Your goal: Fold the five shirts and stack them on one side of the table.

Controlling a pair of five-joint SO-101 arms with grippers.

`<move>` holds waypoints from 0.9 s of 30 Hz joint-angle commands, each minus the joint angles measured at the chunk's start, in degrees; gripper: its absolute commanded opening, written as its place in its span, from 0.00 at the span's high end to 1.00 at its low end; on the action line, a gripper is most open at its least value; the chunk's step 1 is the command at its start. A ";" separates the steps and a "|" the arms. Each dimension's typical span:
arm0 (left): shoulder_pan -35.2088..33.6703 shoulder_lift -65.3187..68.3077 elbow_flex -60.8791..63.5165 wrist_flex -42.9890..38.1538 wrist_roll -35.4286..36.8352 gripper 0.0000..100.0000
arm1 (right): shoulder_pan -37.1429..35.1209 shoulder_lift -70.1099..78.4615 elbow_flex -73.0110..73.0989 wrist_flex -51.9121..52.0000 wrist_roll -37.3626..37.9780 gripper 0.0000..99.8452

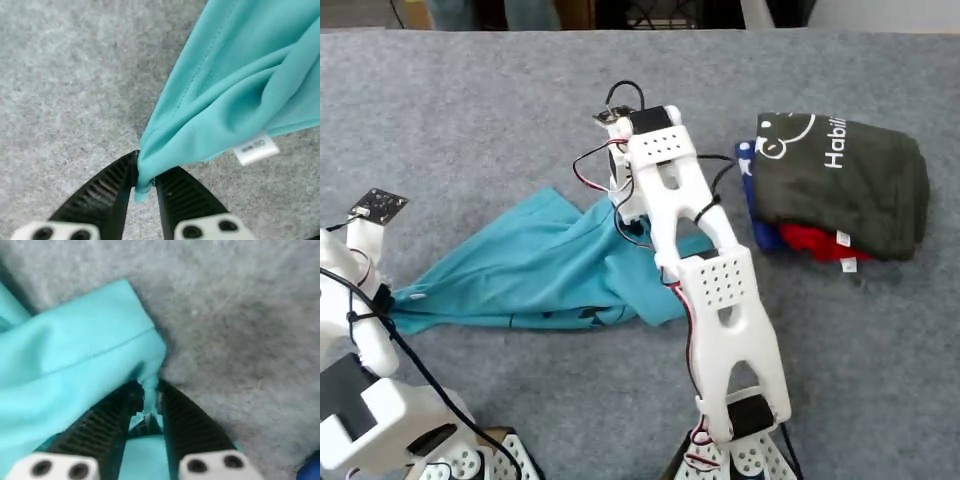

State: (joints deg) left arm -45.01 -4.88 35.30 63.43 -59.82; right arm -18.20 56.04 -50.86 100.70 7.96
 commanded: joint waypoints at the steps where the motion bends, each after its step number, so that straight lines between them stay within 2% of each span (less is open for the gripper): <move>1: 0.48 -1.58 -0.13 -0.70 0.18 0.97 | -0.88 -7.87 -0.13 0.53 0.35 0.97; 7: 0.57 -1.58 -0.13 -0.70 0.26 0.97 | -0.88 -15.25 -7.78 -1.58 0.44 0.97; 11: 0.57 -1.58 -0.13 -0.70 0.26 0.97 | -1.23 -15.43 -15.78 -5.71 0.44 0.97; 15: 0.57 -1.58 -0.04 -1.93 0.88 0.97 | -2.37 -15.43 -16.92 -9.23 0.35 0.97; 21: 0.48 -1.58 -0.04 -3.52 3.69 0.97 | -0.44 -16.92 -18.86 0.88 0.44 0.97; 27: 0.48 -1.58 -0.04 -3.52 3.78 0.97 | -0.88 -29.05 -15.34 0.53 0.44 0.98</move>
State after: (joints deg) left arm -44.92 -4.88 35.47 60.35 -56.75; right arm -18.55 36.53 -65.01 100.88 7.96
